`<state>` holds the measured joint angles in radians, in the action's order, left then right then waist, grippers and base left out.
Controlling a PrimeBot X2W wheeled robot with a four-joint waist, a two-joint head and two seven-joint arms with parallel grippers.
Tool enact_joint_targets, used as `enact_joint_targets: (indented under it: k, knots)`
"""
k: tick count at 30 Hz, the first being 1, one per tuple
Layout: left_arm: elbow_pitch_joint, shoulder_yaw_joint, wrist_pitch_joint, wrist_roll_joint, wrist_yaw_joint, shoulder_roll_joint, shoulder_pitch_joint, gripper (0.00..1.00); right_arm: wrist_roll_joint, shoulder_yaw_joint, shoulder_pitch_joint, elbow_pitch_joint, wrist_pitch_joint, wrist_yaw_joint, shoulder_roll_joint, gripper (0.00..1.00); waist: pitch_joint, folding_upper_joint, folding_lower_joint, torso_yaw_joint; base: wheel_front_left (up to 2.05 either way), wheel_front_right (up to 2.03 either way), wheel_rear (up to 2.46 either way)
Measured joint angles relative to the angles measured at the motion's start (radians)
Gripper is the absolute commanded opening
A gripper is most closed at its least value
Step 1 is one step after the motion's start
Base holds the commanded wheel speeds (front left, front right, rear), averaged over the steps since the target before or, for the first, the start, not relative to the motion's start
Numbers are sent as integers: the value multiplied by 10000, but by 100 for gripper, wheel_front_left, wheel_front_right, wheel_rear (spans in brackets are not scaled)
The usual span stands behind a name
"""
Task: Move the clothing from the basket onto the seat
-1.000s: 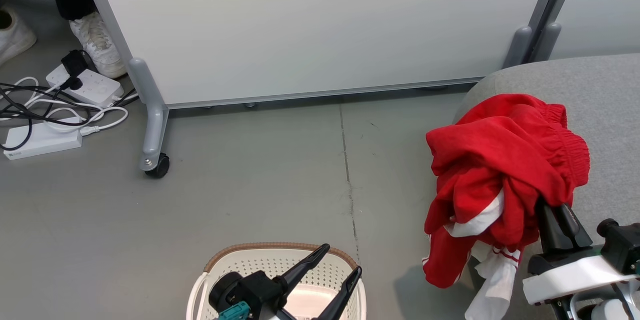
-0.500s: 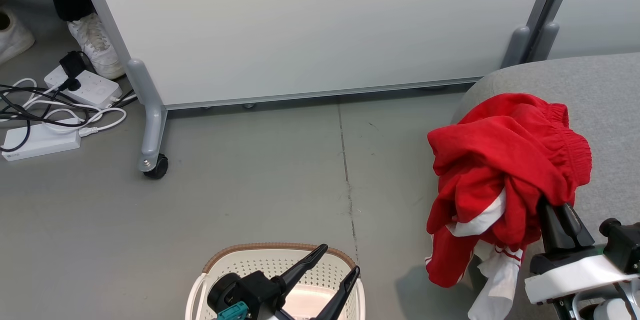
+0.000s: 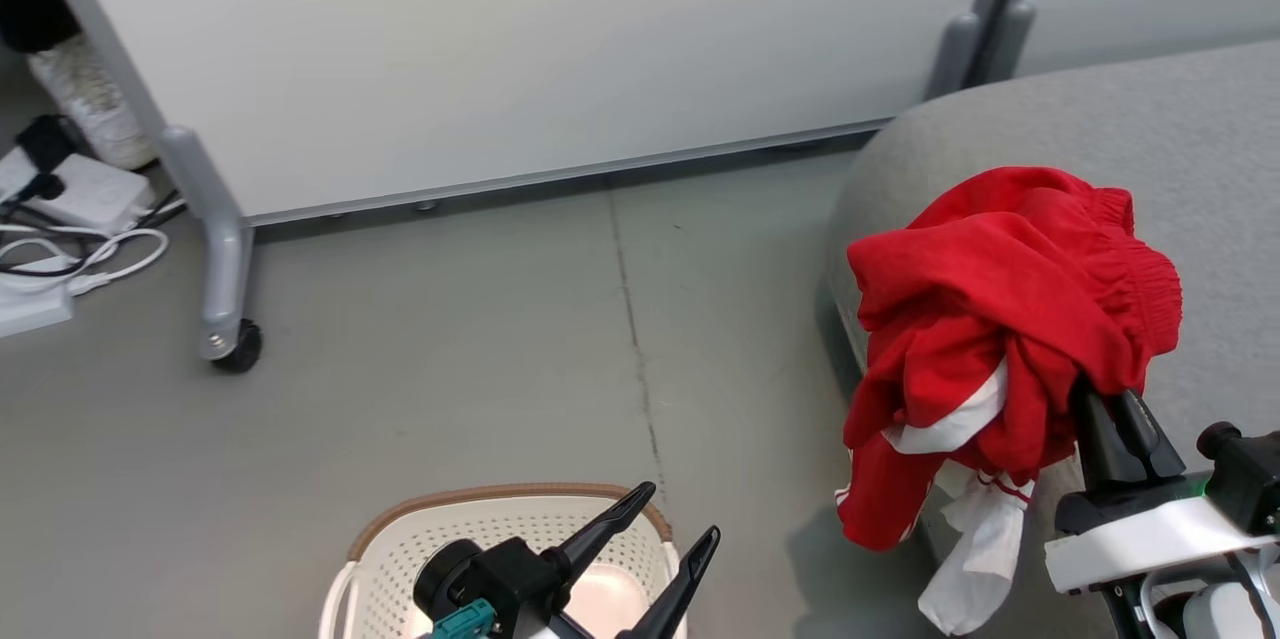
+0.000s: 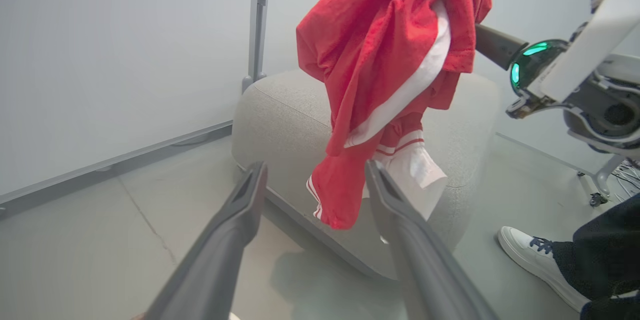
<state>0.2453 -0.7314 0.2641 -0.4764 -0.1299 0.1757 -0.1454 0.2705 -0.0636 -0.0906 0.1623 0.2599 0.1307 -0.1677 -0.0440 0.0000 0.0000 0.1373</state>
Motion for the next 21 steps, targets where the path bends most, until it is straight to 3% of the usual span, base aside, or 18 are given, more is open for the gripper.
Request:
enact_joint_targets:
  k: [12,21]
  knots:
    - [-109,-230,0,25,0,71,-273,100,-73,151,-128,-132,0,0,140,0,-338,0,0,1654,0,0,0]
    - [-385,159,0,121,0,29,-267,100,-73,165,-112,-176,0,0,345,0,-463,0,0,2982,0,0,0]
